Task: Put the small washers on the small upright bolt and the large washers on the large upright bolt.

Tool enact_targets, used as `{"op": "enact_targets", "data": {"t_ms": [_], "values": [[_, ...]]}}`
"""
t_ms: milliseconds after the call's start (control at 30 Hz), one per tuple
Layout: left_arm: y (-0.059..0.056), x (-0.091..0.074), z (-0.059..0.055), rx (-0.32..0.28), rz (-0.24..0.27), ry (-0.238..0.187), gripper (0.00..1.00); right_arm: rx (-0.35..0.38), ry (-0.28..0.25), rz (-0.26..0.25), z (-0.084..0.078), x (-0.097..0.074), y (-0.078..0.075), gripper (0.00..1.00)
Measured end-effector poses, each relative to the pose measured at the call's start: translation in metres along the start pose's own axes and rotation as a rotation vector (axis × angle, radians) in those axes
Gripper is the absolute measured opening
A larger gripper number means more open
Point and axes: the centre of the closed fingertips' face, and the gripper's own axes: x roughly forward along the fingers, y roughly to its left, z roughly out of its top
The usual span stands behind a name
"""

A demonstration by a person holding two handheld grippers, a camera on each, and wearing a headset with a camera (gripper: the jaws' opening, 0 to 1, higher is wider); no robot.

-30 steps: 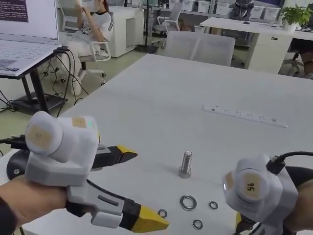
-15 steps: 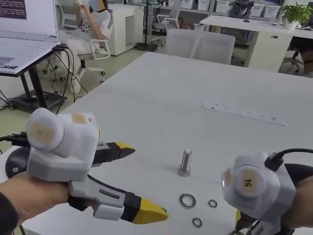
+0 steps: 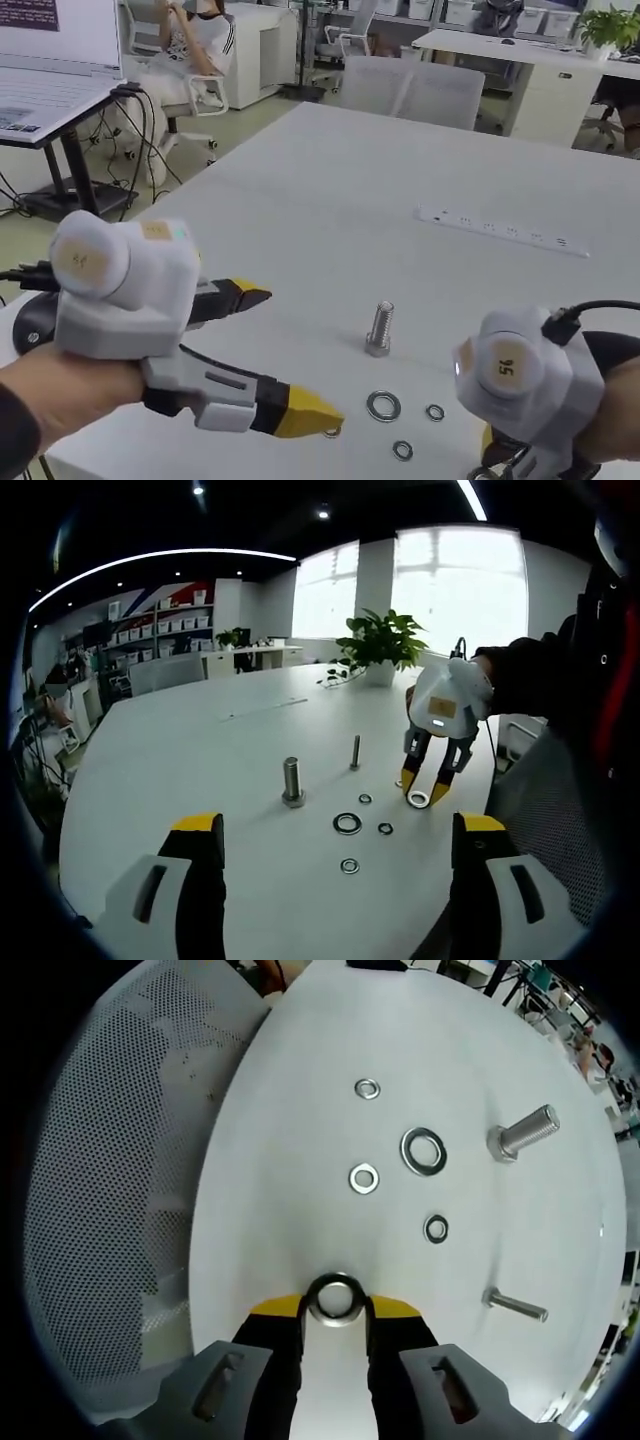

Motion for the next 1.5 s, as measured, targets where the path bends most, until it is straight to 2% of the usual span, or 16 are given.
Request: {"op": "enact_targets", "data": {"t_ms": [267, 900, 1233, 1500], "values": [[0.002, -0.001, 0.002, -0.01, 0.01, -0.017, 0.94, 0.013, -0.004, -0.007, 0.0, 0.0, -0.001, 0.24], [0.007, -0.001, -0.003, -0.015, 0.007, -0.008, 0.94, 0.015, -0.002, -0.014, 0.003, -0.009, -0.003, 0.23], [0.009, 0.0, -0.005, -0.015, -0.001, -0.005, 0.94, 0.019, -0.026, -0.019, 0.009, -0.031, -0.008, 0.23], [0.01, 0.001, -0.007, -0.019, -0.008, -0.009, 0.94, 0.011, -0.051, -0.032, 0.023, -0.054, -0.016, 0.23]]}}
